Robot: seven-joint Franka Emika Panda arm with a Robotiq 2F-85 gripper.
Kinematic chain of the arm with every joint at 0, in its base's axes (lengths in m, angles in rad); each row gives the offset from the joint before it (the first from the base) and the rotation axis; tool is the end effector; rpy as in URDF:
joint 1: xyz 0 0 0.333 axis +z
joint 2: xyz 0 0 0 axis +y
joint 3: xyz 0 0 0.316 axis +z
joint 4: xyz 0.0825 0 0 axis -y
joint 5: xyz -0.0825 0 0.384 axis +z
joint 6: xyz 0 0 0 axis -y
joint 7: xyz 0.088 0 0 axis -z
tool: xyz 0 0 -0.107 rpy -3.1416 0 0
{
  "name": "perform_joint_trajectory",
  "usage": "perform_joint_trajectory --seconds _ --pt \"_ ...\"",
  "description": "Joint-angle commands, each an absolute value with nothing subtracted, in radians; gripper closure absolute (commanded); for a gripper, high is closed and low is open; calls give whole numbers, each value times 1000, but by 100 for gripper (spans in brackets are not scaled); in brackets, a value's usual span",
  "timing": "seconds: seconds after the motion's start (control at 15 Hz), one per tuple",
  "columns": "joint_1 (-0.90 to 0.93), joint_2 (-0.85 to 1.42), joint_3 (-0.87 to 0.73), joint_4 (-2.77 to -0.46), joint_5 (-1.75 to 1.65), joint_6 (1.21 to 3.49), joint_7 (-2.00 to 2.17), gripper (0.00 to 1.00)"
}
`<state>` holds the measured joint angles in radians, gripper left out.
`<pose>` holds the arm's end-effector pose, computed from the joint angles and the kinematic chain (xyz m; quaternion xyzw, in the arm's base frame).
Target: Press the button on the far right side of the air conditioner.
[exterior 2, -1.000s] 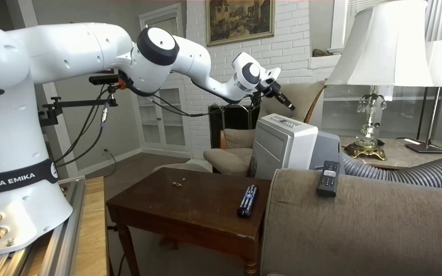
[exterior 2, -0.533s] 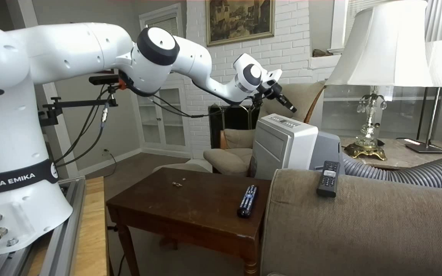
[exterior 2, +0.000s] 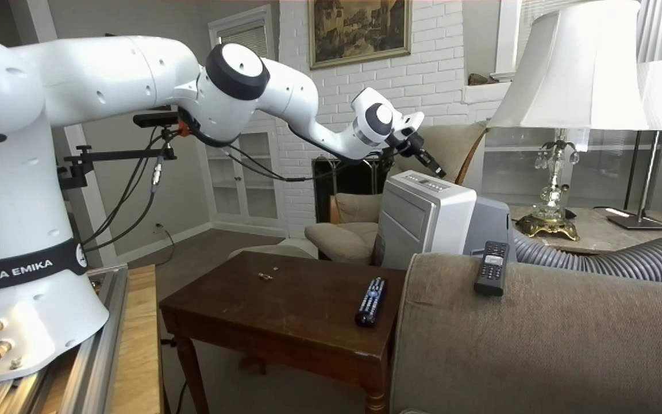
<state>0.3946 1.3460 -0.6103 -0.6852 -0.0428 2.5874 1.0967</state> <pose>0.8350 0.1409 0.2403 0.8678 -0.2861 0.4022 0.0574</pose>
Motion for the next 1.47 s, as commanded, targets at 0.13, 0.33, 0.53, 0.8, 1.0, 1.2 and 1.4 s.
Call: perform_joint_trajectory --seconds 0.13,0.33,0.53,0.8,1.0,1.2,1.4 --pt "416 1342 -617 -730 -50 2591 1098 100" --pt "423 1341 -619 -740 -51 2592 1100 100" --pt "428 1347 -622 -745 -51 2590 1105 100" --pt "429 1361 -629 -739 -51 2594 1119 100" --pt "430 1366 -632 -727 -49 2593 1124 100" --pt "431 1366 -638 -719 -49 2596 1131 100" --pt "432 1373 -653 -709 -49 2595 1139 100"
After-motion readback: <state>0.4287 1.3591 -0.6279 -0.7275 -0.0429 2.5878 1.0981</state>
